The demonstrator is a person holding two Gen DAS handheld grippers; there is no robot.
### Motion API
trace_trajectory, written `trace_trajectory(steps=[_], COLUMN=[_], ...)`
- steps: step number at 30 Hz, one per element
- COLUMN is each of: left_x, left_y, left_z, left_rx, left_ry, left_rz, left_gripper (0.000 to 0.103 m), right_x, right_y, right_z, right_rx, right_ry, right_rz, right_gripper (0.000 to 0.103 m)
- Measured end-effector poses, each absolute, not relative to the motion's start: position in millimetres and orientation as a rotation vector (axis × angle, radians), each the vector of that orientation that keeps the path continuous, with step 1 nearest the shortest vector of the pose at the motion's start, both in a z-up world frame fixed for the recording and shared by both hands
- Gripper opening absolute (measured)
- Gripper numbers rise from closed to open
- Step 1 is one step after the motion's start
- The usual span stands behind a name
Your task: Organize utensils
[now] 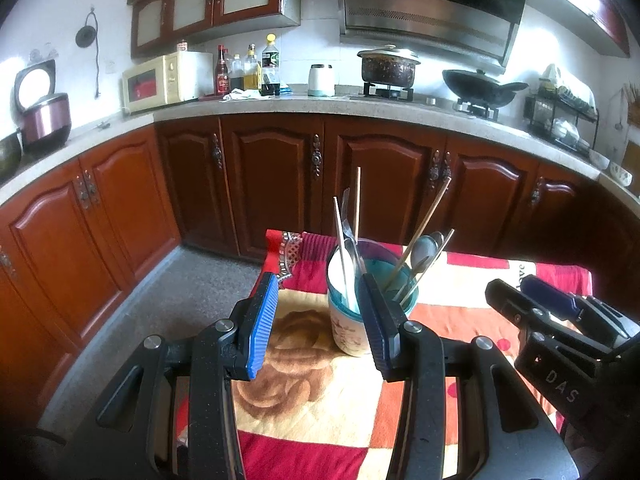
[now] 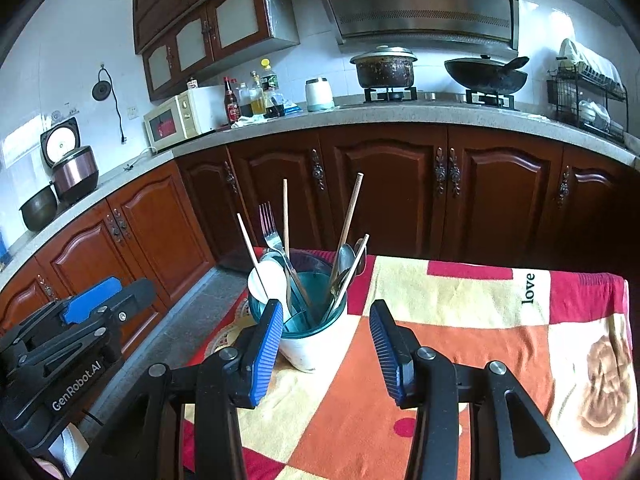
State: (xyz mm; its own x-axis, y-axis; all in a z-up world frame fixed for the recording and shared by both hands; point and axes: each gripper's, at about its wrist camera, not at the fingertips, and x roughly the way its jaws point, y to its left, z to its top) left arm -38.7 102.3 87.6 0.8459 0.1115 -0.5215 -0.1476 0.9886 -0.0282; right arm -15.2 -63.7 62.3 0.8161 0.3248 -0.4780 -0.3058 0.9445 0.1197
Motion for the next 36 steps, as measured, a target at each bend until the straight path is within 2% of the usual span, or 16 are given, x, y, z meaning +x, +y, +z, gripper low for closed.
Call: trace_trajectory(steps=[36], left_x=[-35.7], left_y=[100.6], left_z=[79.4], left_rx=[-0.059], left_ry=[0.574], left_rz=[0.138], left_gripper=[0.041], right_x=[-7.3], right_y=[-55.9], right_z=[56.2], right_rx=[0.015], right_ry=[0.539], right_rz=[0.332], right_gripper=[0.044])
